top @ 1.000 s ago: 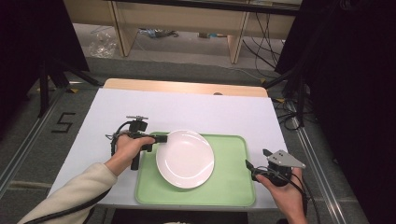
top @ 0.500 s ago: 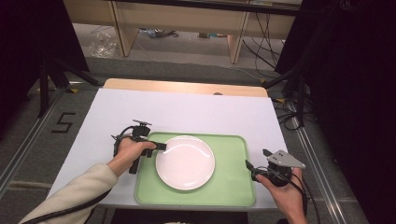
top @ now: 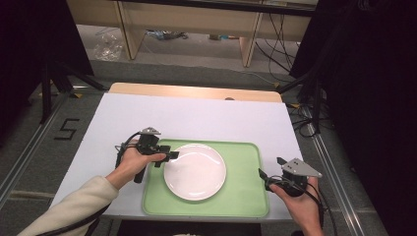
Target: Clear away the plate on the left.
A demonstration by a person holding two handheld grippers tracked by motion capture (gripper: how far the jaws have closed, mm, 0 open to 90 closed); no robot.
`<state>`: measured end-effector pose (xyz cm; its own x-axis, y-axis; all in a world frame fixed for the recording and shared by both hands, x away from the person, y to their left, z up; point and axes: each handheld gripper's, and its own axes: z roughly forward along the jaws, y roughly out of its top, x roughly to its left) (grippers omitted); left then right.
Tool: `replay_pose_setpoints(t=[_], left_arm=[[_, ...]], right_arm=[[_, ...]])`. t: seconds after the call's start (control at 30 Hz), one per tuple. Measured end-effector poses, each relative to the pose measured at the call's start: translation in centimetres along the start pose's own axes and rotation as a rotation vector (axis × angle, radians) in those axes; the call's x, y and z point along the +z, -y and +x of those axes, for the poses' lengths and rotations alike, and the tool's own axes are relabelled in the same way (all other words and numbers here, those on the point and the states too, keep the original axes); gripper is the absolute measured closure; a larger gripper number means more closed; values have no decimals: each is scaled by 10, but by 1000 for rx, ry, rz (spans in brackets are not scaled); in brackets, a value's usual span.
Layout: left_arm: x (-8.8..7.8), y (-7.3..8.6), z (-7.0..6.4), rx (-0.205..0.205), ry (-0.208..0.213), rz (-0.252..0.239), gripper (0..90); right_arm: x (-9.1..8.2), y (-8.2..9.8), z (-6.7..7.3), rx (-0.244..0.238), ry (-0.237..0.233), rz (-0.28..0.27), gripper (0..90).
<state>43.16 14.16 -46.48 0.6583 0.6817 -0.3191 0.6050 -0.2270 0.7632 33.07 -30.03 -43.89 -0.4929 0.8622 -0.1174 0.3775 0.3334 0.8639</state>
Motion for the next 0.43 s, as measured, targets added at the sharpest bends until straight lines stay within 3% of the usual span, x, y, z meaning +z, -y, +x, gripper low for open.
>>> replay_pose_setpoints(t=[0.1, 0.17, 0.27, 0.37, 0.43], left_arm=[[-16, 5, -2, 24, 20, -38, 397], [-28, 9, -3, 106, 20, -76, 351], [-40, 13, -4, 148, 13, -115, 273], [-50, 21, -6, 164, -1, -130, 230], [-55, 25, -7, 149, -9, -139, 215]], right_arm=[[0, 0, 0, -1, 1, 0, 232], [0, 0, 0, -8, 3, -1, 232], [1, 0, 1, 2, -5, 11, 232], [0, 0, 0, 1, -6, 21, 232], [0, 0, 0, 1, -3, 20, 232]])
